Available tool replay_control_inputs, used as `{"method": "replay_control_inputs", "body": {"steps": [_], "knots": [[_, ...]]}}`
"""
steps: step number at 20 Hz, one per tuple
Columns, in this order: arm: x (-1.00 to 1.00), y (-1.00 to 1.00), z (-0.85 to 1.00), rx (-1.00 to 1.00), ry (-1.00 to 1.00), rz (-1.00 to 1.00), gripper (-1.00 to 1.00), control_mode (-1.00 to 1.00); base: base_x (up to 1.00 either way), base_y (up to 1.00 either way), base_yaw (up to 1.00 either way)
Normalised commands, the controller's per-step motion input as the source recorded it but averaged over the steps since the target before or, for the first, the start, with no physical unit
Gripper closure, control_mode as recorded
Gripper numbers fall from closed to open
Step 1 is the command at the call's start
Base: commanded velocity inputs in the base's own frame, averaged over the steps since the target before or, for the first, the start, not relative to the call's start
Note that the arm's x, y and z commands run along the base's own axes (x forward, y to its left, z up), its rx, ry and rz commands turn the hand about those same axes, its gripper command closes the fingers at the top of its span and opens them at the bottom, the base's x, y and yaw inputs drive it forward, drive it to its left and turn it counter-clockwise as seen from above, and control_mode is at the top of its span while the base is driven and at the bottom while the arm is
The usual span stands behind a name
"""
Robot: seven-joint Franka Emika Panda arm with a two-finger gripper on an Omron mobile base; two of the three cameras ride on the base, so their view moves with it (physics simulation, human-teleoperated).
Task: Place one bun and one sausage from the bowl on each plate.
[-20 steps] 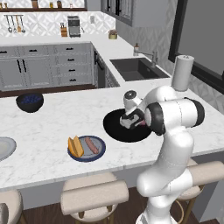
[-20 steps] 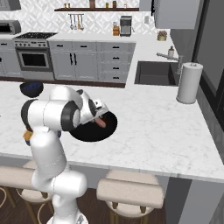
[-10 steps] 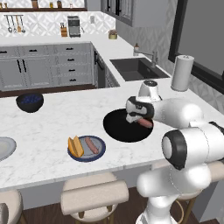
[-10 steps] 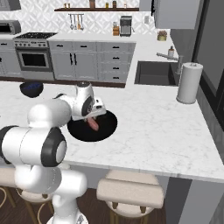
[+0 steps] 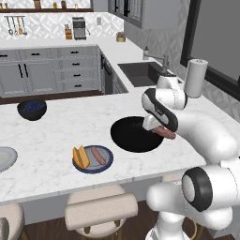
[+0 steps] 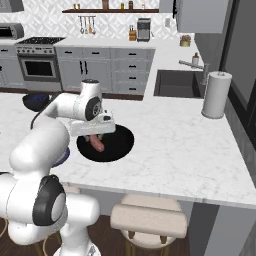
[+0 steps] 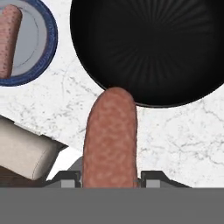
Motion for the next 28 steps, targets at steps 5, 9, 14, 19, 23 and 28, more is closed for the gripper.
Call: {"method": "replay_control_inputs", "body": {"steps": [5,9,14,19,23,28], "knots": [[-1.00,0.00,0.07,0.00,-0.16,0.00,1.00,-1.00,0.00,0.00,0.00],[-1.00,0.00,0.41,-0.06,-0.26,0.00,1.00,-1.00,0.00,0.00,0.00],[-0.59,0.01,0.23,-0.06,-0.08,0.00,1.00,-1.00,0.00,0.00,0.00],[0.00,0.00,0.00,0.00,0.00,0.00,1.00,-1.00,0.00,0.00,0.00],[-0.14,0.02,0.00,0.00,0.00,0.00,1.00,1.00,-0.16,0.03,0.00],[0.00,0.00,0.00,0.00,0.00,0.00,1.00,1.00,-0.60,0.50,0.00]]}}
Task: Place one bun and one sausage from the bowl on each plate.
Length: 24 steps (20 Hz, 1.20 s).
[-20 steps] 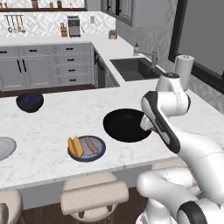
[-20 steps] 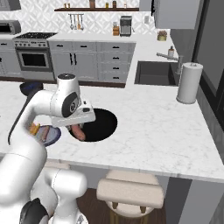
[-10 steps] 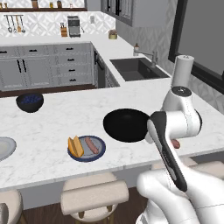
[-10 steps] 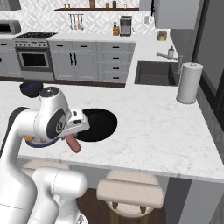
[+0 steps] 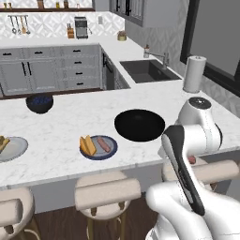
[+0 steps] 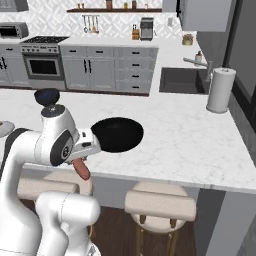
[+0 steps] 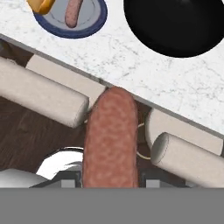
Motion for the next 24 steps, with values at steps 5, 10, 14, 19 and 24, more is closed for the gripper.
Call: {"method": "replay_control_inputs", "body": {"steps": [5,10,14,19,24], "knots": [[0.00,0.00,0.00,0.00,0.00,0.00,1.00,1.00,-0.01,0.98,0.00],[0.00,0.00,0.00,0.00,0.00,0.00,1.00,1.00,0.00,1.00,0.00],[0.00,0.00,0.00,0.00,0.00,0.00,1.00,1.00,0.00,1.00,0.00],[0.00,0.00,0.00,0.00,0.00,0.00,1.00,1.00,0.01,0.99,-0.04],[0.00,0.00,0.00,0.00,0.00,0.00,1.00,1.00,0.18,0.59,-0.06]]}}
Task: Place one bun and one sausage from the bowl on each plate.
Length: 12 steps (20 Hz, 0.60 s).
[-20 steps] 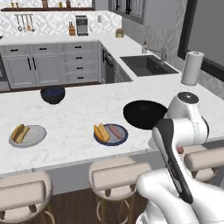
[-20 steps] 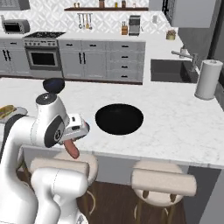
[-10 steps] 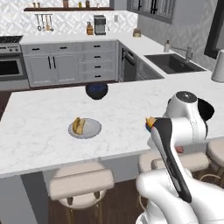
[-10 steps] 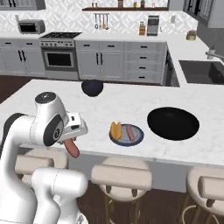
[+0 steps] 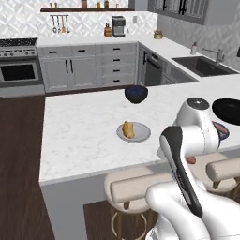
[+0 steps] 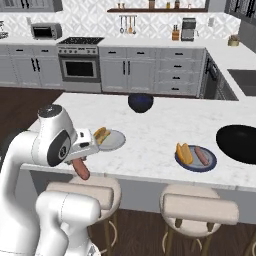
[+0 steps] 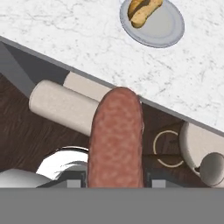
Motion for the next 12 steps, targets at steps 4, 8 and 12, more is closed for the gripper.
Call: {"method": "replay_control_inputs", "body": {"steps": [4,8,12], "knots": [[0.00,0.00,0.00,0.00,0.00,0.00,1.00,1.00,0.08,0.01,-0.01],[0.00,0.00,0.00,0.00,0.00,0.00,1.00,1.00,0.63,0.00,0.00],[0.00,0.00,0.00,0.00,0.00,0.00,1.00,1.00,0.77,0.19,-0.03]]}}
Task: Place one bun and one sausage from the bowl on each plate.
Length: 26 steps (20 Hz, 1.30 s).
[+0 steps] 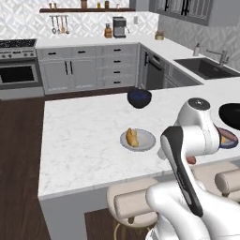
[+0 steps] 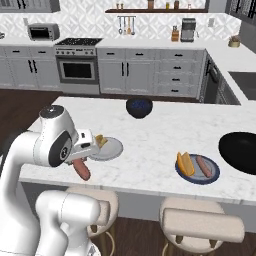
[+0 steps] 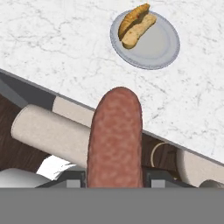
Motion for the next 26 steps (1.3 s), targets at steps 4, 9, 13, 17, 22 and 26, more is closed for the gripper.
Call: {"method": "replay_control_inputs", "body": {"steps": [4,9,13,17,22,26], "knots": [[0.00,0.00,0.00,0.00,0.00,0.00,1.00,1.00,0.48,0.22,-0.05],[0.08,0.01,0.00,0.00,0.00,0.00,1.00,-1.00,0.00,0.00,0.00],[0.64,0.00,0.07,0.00,0.01,0.00,1.00,-1.00,0.00,0.00,0.00],[0.92,0.00,0.02,0.00,0.04,-0.17,1.00,-1.00,0.00,0.00,0.00],[0.90,0.00,0.00,0.04,0.01,-0.51,1.00,-1.00,0.00,0.00,0.00],[0.68,-0.15,0.00,0.21,0.00,-0.42,1.00,-1.00,0.00,0.00,0.00]]}}
